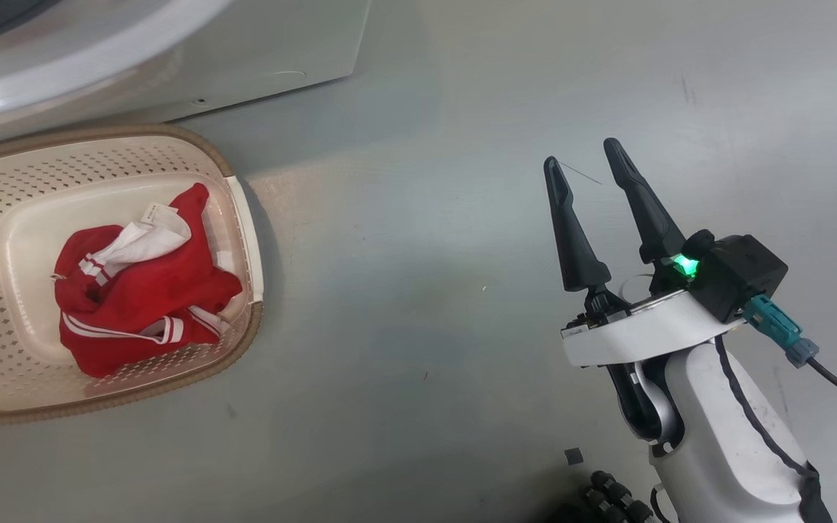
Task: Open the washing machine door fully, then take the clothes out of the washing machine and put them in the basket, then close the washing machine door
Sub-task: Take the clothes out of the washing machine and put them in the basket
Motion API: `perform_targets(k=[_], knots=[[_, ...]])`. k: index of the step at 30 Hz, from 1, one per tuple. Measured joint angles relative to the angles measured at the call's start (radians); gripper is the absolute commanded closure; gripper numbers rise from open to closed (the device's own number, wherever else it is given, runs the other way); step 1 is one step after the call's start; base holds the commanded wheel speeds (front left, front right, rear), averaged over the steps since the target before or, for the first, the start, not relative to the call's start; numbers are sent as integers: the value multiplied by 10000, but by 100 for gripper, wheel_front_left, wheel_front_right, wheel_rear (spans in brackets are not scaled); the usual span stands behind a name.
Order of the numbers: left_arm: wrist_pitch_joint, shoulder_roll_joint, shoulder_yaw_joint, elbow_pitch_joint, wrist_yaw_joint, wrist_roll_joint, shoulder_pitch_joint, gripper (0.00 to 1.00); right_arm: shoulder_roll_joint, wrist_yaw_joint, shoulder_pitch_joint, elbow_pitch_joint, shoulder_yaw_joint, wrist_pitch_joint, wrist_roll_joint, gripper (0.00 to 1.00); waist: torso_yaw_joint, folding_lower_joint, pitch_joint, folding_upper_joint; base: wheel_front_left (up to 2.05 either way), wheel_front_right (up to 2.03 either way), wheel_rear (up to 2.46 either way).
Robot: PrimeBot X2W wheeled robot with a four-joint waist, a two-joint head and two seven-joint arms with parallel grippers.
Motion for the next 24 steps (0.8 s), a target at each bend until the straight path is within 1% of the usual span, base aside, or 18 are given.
perform_targets(k=[4,9,11,17,24], knots=[[602,316,65,351,-12,56,-447,0,2,0,-80,21,125,0,75,0,-197,0,75,0,0,0,0],[1425,522,102,848,-15,109,-686,0,2,-10,-105,71,194,0,163,0,-426,-1,159,0,0,0,0],[1749,593,128,1018,-82,109,-784,0,4,-15,-112,73,199,0,198,0,-500,-1,193,0,0,0,0],[2121,652,151,1277,-82,109,-1089,0,4,-77,-138,90,192,0,261,0,-602,-1,249,0,0,0,0],[2823,920,228,1760,-69,198,-1222,0,4,-104,-204,105,267,0,265,0,-660,0,323,0,0,0,0]])
